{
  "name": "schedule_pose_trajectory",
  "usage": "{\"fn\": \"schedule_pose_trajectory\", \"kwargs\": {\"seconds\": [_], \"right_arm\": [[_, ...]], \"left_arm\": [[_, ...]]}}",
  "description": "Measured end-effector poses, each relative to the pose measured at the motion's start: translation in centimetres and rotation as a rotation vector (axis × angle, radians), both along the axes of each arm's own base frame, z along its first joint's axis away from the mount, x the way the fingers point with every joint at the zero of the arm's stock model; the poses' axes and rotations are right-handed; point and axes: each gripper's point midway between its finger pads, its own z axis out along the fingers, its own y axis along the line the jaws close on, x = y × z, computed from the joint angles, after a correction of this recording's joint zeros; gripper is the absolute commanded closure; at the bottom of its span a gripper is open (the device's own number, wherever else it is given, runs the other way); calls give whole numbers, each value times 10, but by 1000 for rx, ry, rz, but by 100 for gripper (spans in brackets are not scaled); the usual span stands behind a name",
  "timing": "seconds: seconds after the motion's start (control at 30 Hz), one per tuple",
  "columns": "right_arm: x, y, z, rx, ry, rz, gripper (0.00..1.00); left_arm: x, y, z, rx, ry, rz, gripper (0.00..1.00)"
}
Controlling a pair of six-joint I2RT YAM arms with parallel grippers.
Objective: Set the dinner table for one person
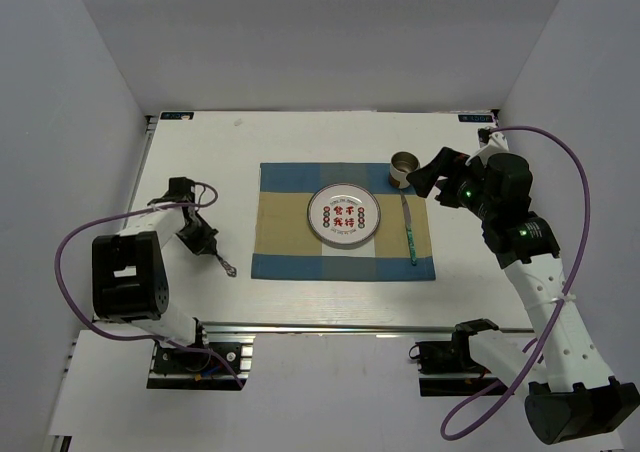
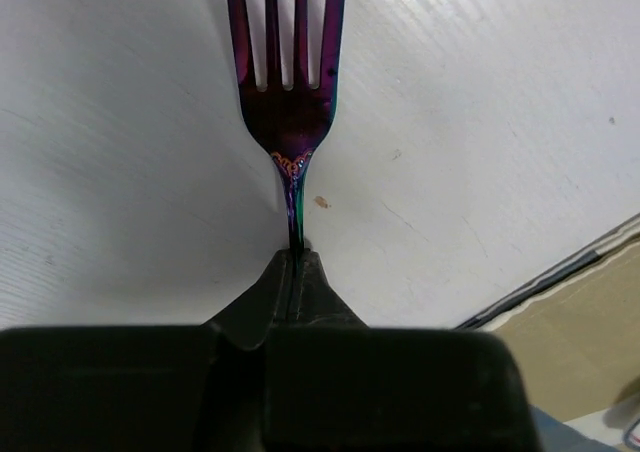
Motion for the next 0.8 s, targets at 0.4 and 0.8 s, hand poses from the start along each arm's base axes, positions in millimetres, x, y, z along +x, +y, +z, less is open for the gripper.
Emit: {"fn": "schedule_pose_trajectory", "kwargs": {"seconds": [0.4,0.8], "right_arm": [[1,-1,-1,-10,-1,0,11],[1,-1,-6,-34,5,9,11]], "left_arm": [[90,-92,95,-117,-260,-531,100],[44,-167,37,-151,-25,-814,100]]}}
